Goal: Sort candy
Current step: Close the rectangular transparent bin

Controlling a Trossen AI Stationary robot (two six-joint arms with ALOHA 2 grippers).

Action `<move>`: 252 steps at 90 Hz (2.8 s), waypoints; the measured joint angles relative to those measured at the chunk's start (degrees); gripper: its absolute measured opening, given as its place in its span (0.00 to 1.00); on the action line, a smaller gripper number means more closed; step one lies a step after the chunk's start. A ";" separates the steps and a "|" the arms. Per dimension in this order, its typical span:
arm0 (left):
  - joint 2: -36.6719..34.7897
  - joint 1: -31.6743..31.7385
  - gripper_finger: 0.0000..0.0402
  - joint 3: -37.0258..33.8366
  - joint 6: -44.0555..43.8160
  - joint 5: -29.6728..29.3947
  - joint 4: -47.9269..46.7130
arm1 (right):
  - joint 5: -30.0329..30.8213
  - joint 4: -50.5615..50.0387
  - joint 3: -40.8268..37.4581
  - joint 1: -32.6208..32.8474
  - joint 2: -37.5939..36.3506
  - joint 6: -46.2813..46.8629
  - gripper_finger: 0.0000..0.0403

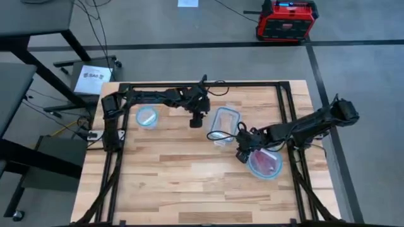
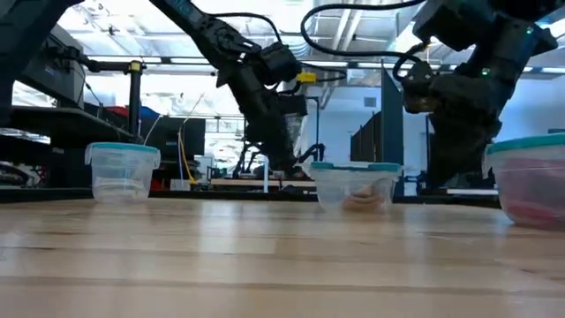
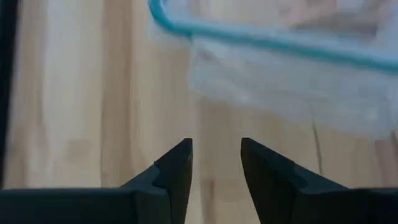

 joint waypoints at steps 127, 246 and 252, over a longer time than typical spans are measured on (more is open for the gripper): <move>-6.87 -0.70 0.31 -11.61 -9.27 5.81 0.78 | -4.45 25.04 -1.78 -21.27 -0.88 -29.62 0.25; -14.49 -18.00 0.31 -36.50 -26.44 6.08 48.36 | -9.87 1.20 1.33 -48.33 -4.71 -34.85 0.25; -12.50 -18.16 0.31 -35.90 -26.53 4.95 48.57 | -12.54 3.77 1.33 -48.31 -2.60 -35.00 0.25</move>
